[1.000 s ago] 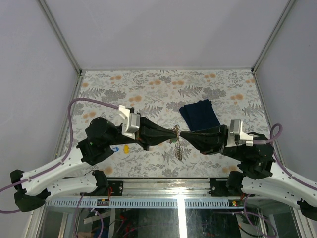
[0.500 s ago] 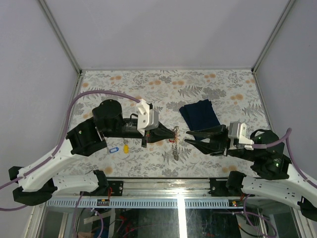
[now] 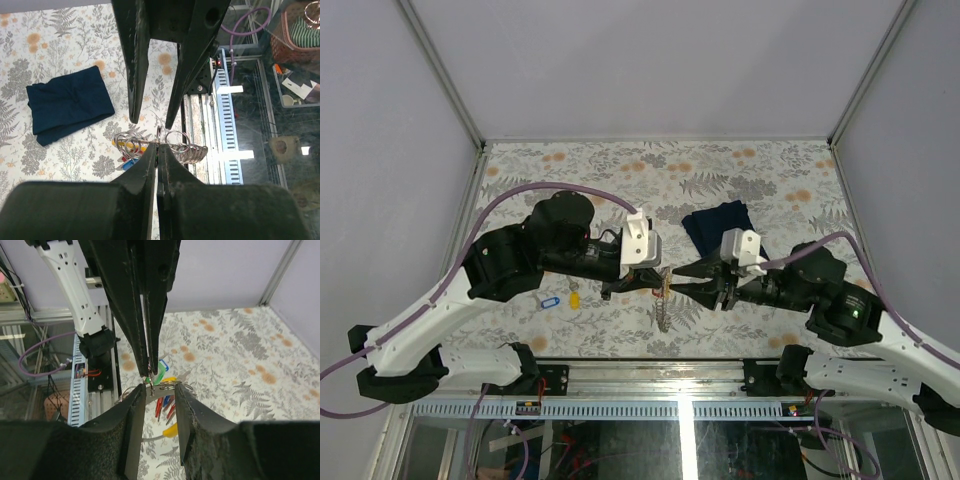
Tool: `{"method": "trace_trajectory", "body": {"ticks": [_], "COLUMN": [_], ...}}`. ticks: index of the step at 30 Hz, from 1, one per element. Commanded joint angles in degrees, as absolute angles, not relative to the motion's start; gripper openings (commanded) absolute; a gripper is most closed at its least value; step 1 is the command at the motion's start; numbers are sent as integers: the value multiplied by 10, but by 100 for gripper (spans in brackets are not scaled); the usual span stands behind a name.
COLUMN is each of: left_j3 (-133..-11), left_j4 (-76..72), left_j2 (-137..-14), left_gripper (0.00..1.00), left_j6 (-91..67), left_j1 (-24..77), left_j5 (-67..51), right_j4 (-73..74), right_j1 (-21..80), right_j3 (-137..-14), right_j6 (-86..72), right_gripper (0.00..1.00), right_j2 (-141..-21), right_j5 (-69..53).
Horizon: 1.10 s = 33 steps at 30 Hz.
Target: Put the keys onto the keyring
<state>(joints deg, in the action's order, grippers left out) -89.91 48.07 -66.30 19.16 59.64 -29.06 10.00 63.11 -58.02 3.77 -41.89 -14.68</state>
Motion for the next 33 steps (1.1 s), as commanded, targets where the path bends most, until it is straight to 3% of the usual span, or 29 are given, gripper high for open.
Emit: {"method": "trace_trajectory", "body": {"ticks": [1,11,17,22,25,30,33], "left_j3": [-923,-927,-929,-931,-921,-860,-817], "left_j4": [493,499,499,498,487,410,361], "left_j2": [-662,-666,-666,-662,-652,-602,-568], "left_gripper": [0,0,0,0,0,23,30], "left_j6": [207,213,214,215,213,201,197], "left_j1": [599,599,599,599,599,599,599], "left_j5": [-285,-290,-292,-292,-293,-305,-318], "right_j4": [101,98,103,120,142,120,116], "right_j1": [633,634,633,633,633,633,633], "right_j3": [-615,-626,-628,-637,-660,-659,-658], "right_j6": [13,5,6,12,15,13,14], "right_gripper": [36,27,16,0,0,0,0], "right_j2": [-436,-463,-471,-481,-490,-475,-467], "right_j5": [-157,-167,-172,-181,-180,-190,-192]}}
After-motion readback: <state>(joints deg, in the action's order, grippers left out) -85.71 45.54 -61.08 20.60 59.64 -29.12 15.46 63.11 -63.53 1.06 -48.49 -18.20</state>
